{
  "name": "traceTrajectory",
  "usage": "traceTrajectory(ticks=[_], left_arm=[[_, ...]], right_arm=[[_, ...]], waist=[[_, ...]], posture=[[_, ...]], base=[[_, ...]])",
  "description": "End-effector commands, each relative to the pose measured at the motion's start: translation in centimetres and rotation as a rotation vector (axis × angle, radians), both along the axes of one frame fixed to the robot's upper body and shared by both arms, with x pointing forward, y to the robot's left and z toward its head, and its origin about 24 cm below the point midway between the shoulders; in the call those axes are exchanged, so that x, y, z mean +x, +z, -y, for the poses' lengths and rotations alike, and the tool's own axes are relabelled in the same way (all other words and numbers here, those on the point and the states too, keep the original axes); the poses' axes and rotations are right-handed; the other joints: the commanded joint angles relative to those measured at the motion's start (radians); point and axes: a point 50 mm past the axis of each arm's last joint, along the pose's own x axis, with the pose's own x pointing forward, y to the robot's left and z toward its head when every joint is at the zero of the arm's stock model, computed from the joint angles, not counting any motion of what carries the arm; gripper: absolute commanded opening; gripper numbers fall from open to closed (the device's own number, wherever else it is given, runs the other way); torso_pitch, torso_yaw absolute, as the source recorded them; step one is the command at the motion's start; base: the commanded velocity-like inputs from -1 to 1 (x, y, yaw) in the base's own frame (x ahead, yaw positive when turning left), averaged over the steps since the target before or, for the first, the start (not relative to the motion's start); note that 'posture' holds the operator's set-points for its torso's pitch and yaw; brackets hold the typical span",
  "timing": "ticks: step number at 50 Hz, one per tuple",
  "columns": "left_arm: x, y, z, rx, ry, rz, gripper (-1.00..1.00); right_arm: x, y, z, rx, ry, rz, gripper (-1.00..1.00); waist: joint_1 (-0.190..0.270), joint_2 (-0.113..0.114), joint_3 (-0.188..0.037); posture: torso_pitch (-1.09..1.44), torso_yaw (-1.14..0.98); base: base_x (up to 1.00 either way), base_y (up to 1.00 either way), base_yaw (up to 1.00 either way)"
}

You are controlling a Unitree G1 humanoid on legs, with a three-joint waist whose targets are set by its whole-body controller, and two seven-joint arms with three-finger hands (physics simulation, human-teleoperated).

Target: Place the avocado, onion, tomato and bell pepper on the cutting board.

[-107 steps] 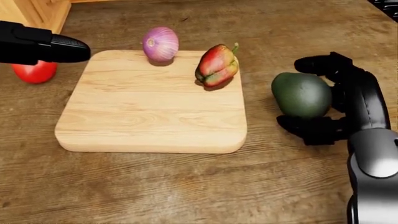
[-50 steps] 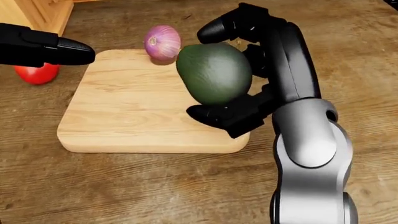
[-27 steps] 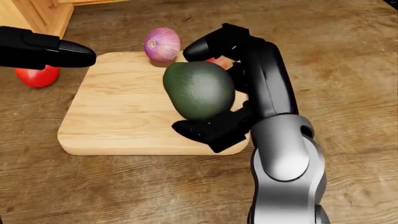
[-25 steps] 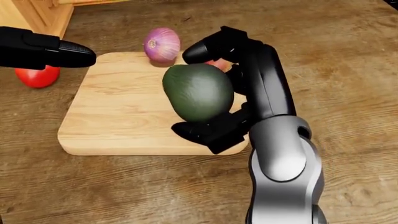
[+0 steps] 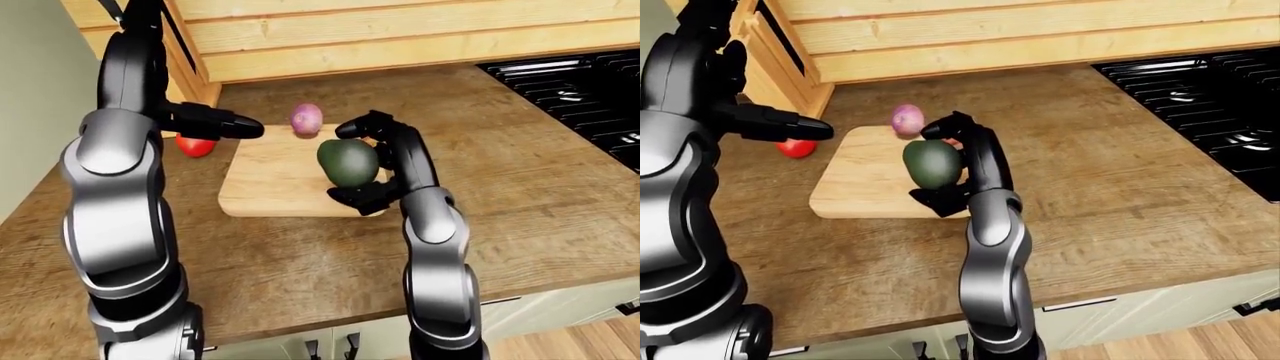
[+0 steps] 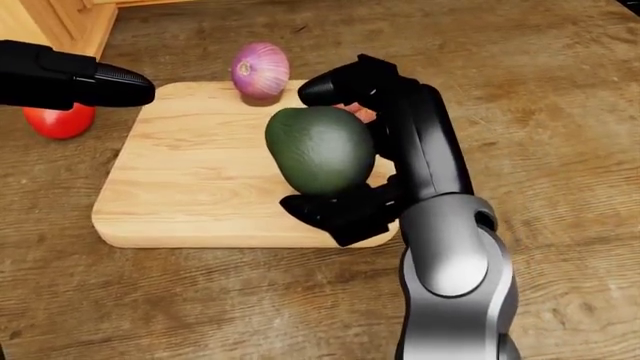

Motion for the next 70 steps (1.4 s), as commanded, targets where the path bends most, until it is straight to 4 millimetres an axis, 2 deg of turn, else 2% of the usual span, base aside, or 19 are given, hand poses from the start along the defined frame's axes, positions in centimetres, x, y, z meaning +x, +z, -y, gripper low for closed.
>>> traceTrajectory(ticks=[1,17,29,45,60,70], left_arm=[[-0.6,1.1,0.0,0.015,0.007,0.070,1.00],[-0.5,1.0,-0.1,0.016,0.011,0.070,1.00],[-0.7,1.0,-0.3,0.016,0.016,0.070,1.00],[-0.6,1.2,-0.3,0.022,0.020,0.073,1.00],[-0.5,1.2,-0.4,0.025,0.021,0.072,1.00],[-0.3,1.2,-0.3,0.026,0.022,0.072,1.00]], right_arm=[[-0.6,1.5,-0.2,0.003,0.012,0.091,-0.29],[-0.4,1.1,-0.3,0.008,0.016,0.076,-0.04],[-0.5,0.6,-0.6,0.008,0.025,0.061,0.31],[-0.5,0.6,-0.5,0.004,0.030,0.055,0.33],[-1.0,2.2,-0.3,-0.001,0.021,0.088,0.32],[-1.3,2.4,-0.3,-0.005,0.024,0.095,0.33]], waist=[[-0.001,-0.002,-0.021],[0.000,-0.001,-0.022],[-0.001,0.000,-0.022],[-0.001,-0.002,-0.022],[-0.001,-0.004,-0.020],[0.000,-0.002,-0.020]], posture=[[0.00,0.00],[0.00,0.00],[0.00,0.00],[0.00,0.00],[0.00,0.00],[0.00,0.00]], base=[[0.00,0.00,0.00],[0.00,0.00,0.00],[0.00,0.00,0.00],[0.00,0.00,0.00],[0.00,0.00,0.00],[0.00,0.00,0.00]])
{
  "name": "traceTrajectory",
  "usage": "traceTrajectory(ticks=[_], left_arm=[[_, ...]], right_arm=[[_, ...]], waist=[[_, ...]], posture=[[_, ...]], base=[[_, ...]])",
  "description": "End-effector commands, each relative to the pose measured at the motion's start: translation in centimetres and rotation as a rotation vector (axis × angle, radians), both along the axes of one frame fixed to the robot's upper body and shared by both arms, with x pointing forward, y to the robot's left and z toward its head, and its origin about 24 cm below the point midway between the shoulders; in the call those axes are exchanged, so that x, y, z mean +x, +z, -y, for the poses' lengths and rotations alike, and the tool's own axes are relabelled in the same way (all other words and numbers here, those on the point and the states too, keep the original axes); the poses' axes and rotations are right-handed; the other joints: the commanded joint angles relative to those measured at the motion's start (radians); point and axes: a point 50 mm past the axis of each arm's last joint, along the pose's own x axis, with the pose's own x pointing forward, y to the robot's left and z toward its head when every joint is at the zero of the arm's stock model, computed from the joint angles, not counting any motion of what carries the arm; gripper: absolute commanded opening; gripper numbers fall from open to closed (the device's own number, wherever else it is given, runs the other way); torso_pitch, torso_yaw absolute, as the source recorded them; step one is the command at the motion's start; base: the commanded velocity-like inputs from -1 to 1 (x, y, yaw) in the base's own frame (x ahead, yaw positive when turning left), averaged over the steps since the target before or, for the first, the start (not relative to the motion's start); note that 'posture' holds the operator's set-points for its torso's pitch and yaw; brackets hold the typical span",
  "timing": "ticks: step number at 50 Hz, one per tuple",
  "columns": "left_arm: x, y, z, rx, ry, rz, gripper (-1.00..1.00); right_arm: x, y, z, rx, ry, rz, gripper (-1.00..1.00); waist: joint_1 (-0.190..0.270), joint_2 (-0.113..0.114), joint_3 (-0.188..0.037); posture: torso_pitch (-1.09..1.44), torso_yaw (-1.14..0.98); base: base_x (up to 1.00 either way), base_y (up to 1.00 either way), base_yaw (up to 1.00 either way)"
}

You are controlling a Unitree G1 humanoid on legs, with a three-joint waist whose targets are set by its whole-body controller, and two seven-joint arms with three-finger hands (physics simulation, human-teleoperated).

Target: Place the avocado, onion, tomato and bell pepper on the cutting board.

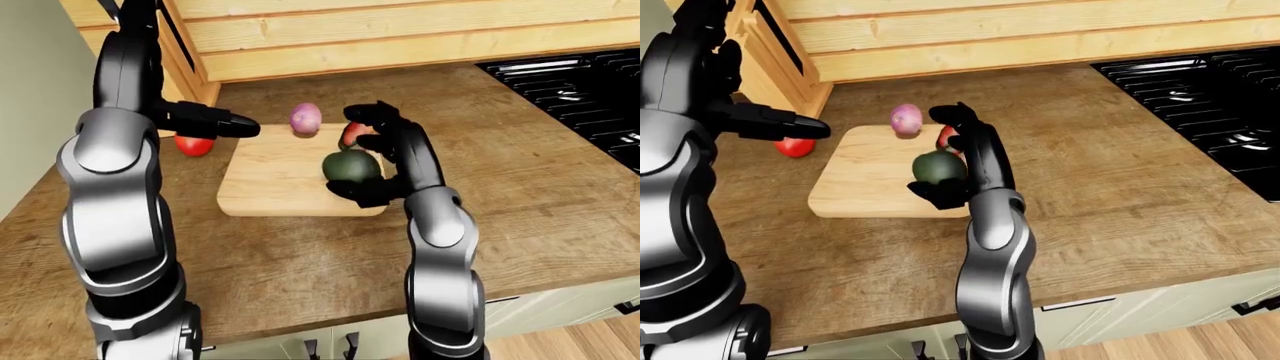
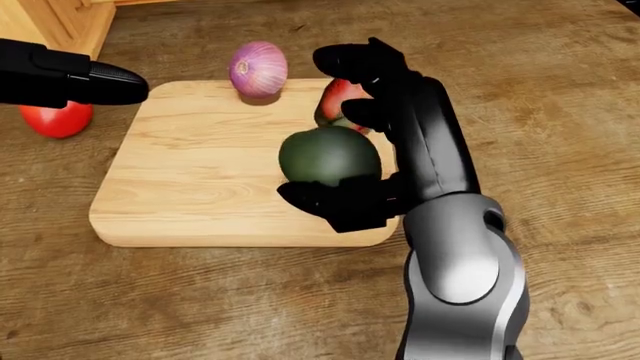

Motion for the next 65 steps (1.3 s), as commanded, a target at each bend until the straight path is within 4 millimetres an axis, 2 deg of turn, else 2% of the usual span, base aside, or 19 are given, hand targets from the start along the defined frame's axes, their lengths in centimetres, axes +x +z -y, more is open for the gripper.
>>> traceTrajectory(ticks=[1,11,20,30,33,35,38,49,65], left_arm=[[-0.5,1.2,0.1,0.016,0.004,0.073,1.00],[-0.7,1.2,0.0,0.014,0.004,0.073,1.00],[-0.7,1.0,0.0,0.013,0.006,0.069,1.00],[-0.5,1.1,-0.1,0.013,0.007,0.068,1.00],[-0.4,1.1,-0.1,0.011,0.009,0.069,1.00],[-0.4,1.2,-0.2,0.006,0.010,0.070,1.00],[-0.4,1.2,-0.4,0.002,0.015,0.070,1.00],[-0.3,1.4,-2.5,-0.051,0.074,0.085,1.00],[1.2,-0.1,-5.6,-0.112,0.157,0.069,1.00]], right_arm=[[-0.4,1.4,-0.2,0.002,0.010,0.078,0.32],[-0.4,1.5,-0.1,-0.001,0.006,0.084,0.32],[-0.8,3.1,0.5,0.011,-0.018,0.139,0.35],[-0.9,5.0,1.8,0.027,-0.048,0.183,0.57],[-1.0,5.5,2.6,0.029,-0.067,0.196,0.68],[-1.0,5.7,3.1,0.032,-0.085,0.202,0.86],[-1.3,5.8,4.1,0.035,-0.111,0.209,1.00],[-2.2,5.8,8.0,0.082,-0.228,0.243,1.00],[-2.8,5.1,9.8,0.103,-0.282,0.246,1.00]], waist=[[-0.001,-0.001,-0.020],[-0.001,0.001,-0.020],[-0.002,0.002,-0.020],[-0.002,0.001,-0.017],[-0.001,-0.001,-0.016],[-0.001,-0.003,-0.015],[0.000,-0.006,-0.014],[0.000,-0.010,-0.013],[0.002,-0.021,-0.016]], posture=[[0.00,0.00],[0.00,0.00],[0.00,0.00],[0.00,0.00],[0.00,0.00],[0.00,0.00],[0.00,0.00],[0.00,0.00],[0.00,0.00]], base=[[0.00,0.00,0.00],[0.00,0.00,0.00],[0.00,0.00,0.00],[0.00,0.00,0.00],[0.00,0.00,0.00],[0.00,0.00,0.00],[0.00,0.00,0.00],[0.00,0.00,0.00],[0.00,0.00,0.00]])
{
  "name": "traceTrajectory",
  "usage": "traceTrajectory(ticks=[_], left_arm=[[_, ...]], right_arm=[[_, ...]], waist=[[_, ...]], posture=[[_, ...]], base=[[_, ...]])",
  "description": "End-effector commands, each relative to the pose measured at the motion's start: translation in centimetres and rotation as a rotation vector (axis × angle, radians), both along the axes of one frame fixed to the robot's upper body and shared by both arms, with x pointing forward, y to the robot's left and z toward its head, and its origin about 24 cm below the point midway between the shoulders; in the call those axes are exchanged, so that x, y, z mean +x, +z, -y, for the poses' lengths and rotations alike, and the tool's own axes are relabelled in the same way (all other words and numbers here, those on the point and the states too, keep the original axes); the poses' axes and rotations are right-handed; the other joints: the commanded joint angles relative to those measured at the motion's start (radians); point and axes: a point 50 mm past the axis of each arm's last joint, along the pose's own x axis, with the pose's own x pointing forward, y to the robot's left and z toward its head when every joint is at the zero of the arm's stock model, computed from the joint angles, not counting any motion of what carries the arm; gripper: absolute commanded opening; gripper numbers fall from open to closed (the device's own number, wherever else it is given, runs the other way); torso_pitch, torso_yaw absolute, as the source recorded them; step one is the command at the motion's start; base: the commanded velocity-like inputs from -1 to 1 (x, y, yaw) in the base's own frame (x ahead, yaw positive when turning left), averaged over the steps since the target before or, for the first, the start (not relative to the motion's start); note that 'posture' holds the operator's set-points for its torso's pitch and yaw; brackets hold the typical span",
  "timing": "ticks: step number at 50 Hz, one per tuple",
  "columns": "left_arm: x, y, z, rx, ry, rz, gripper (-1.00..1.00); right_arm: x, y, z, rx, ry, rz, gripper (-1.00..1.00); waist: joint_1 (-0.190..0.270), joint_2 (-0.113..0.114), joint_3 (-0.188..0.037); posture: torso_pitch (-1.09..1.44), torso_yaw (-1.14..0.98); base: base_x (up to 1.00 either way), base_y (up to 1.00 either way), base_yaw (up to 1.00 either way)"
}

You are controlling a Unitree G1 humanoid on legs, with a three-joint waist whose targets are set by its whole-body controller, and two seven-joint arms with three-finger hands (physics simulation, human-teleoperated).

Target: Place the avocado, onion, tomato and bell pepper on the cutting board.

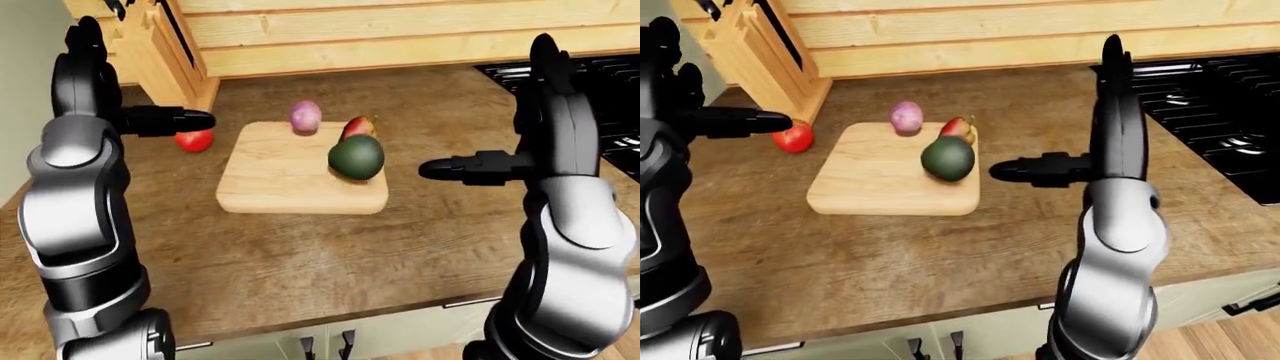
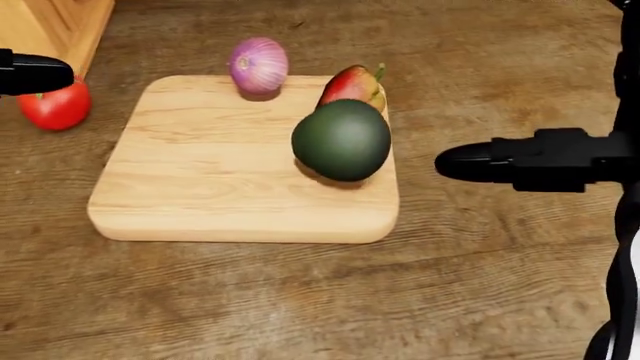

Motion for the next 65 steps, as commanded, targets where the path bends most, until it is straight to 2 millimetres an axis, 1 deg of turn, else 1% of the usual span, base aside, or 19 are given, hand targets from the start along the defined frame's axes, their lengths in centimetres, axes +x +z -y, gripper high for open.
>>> traceTrajectory(ticks=[1,6,14,19,26,34,39,45,58,65], left_arm=[[-0.5,1.7,-0.1,0.017,0.009,0.100,1.00],[0.2,1.1,-0.7,0.008,0.015,0.096,1.00],[1.1,0.3,-1.3,0.004,0.026,0.081,1.00],[1.6,0.1,-1.4,-0.001,0.029,0.078,1.00],[2.4,-1.4,-1.8,-0.018,0.040,0.050,1.00],[2.7,-3.1,-2.3,-0.030,0.048,0.034,1.00],[3.5,-3.8,-2.8,-0.060,0.094,0.029,1.00],[4.7,-4.8,-2.2,-0.083,0.097,0.019,1.00],[5.7,-5.5,-1.5,-0.078,0.078,-0.005,1.00],[6.1,-6.1,-1.5,-0.079,0.083,-0.019,1.00]], right_arm=[[-0.4,1.1,0.0,-0.013,-0.001,0.074,1.00],[-0.4,0.9,0.4,-0.013,-0.012,0.076,1.00],[-0.4,0.8,0.5,-0.013,-0.010,0.074,1.00],[-0.3,0.6,0.5,-0.015,-0.011,0.072,1.00],[-0.4,0.5,0.6,-0.015,-0.013,0.069,1.00],[-0.3,0.3,0.6,-0.015,-0.013,0.064,1.00],[-0.2,0.1,0.6,-0.015,-0.015,0.061,1.00],[-0.2,0.0,0.5,-0.014,-0.015,0.058,1.00],[0.1,-0.1,0.4,-0.012,-0.007,0.052,1.00],[0.1,-0.3,0.4,-0.009,-0.007,0.050,1.00]], waist=[[0.000,0.003,-0.026],[0.001,0.002,-0.028],[0.002,0.002,-0.030],[0.002,0.002,-0.032],[0.002,0.002,-0.033],[0.000,0.007,-0.037],[0.000,0.009,-0.038],[0.001,0.005,-0.040],[0.001,0.001,-0.042],[0.002,0.000,-0.042]], posture=[[0.00,0.00],[0.00,0.00],[0.00,0.00],[0.00,0.00],[0.00,0.00],[0.00,0.00],[0.00,0.00],[0.00,0.00],[0.00,0.00],[0.00,0.00]], base=[[0.00,0.00,0.00],[0.00,0.00,0.00],[0.00,0.00,0.00],[0.00,0.00,0.00],[0.00,0.00,0.00],[0.00,0.00,0.00],[0.00,0.00,0.00],[0.00,0.00,0.00],[0.00,0.00,0.00],[0.00,0.00,0.00]])
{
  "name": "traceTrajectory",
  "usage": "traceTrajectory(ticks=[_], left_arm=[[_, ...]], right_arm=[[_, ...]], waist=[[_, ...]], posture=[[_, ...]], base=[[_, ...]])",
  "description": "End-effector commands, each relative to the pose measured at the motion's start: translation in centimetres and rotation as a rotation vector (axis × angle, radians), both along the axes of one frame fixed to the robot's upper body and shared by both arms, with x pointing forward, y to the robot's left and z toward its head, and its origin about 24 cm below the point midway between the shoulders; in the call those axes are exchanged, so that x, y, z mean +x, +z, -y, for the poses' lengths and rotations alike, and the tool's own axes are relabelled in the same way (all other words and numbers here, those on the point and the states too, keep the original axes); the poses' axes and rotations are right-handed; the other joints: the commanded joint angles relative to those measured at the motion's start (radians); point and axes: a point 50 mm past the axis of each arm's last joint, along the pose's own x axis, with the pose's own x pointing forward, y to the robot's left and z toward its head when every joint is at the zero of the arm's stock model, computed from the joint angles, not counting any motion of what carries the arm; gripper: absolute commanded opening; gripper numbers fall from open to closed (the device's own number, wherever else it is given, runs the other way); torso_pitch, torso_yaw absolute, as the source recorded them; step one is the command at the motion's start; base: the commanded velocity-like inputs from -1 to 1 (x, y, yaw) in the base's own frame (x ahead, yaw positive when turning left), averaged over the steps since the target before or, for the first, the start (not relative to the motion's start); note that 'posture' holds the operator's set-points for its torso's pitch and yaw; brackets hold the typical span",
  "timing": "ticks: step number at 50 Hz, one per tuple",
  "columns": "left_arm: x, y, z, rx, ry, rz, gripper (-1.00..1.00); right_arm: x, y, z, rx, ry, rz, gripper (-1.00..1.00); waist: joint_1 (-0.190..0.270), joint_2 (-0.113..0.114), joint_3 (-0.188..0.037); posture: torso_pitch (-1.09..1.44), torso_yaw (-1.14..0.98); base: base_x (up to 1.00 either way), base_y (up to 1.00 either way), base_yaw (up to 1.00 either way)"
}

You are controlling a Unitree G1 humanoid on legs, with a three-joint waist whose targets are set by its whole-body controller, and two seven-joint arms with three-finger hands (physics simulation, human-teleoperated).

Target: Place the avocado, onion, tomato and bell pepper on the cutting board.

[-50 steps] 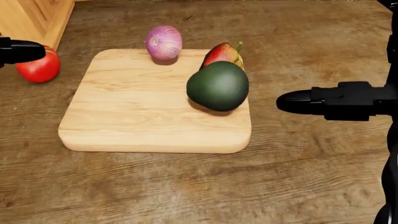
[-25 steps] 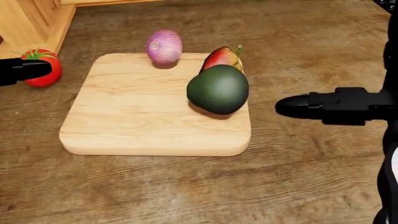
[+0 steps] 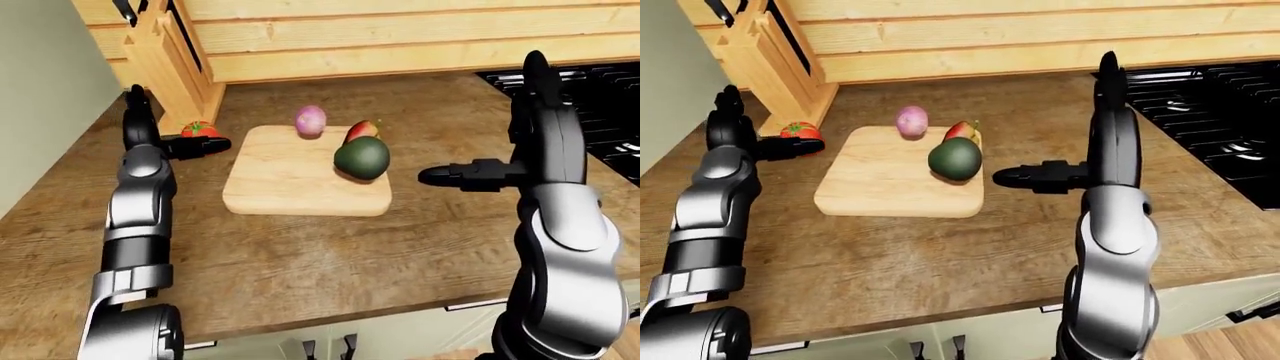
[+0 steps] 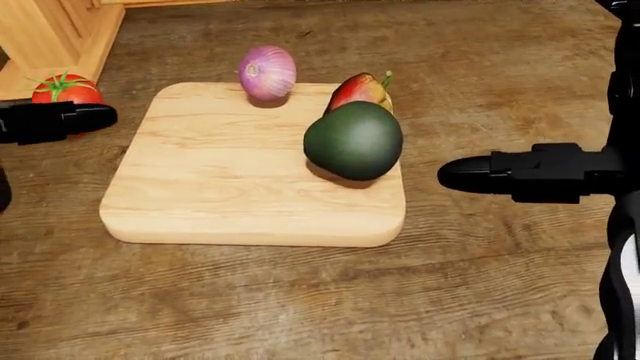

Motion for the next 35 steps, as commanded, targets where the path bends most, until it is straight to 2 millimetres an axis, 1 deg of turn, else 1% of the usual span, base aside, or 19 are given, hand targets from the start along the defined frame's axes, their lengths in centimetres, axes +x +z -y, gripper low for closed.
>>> traceTrajectory(ticks=[1,16,29,35], left_arm=[[0.2,2.5,0.1,0.027,-0.005,0.105,1.00],[1.7,1.6,0.0,0.023,-0.002,0.080,1.00],[2.0,-0.2,-0.2,0.031,0.013,0.042,1.00],[2.4,-0.6,-0.2,0.035,0.013,0.031,1.00]], right_arm=[[-0.4,1.2,-0.1,-0.023,0.002,0.075,1.00],[-0.6,1.1,0.1,-0.020,-0.002,0.070,1.00],[-0.4,0.8,-0.1,-0.024,0.000,0.065,1.00],[-0.3,0.9,-0.1,-0.024,0.004,0.066,1.00]], waist=[[0.000,0.003,-0.025],[0.000,-0.001,-0.030],[-0.001,0.001,-0.034],[-0.001,0.000,-0.035]], posture=[[0.00,0.00],[0.00,0.00],[0.00,0.00],[0.00,0.00]], base=[[0.00,0.00,0.00],[0.00,0.00,0.00],[0.00,0.00,0.00],[0.00,0.00,0.00]])
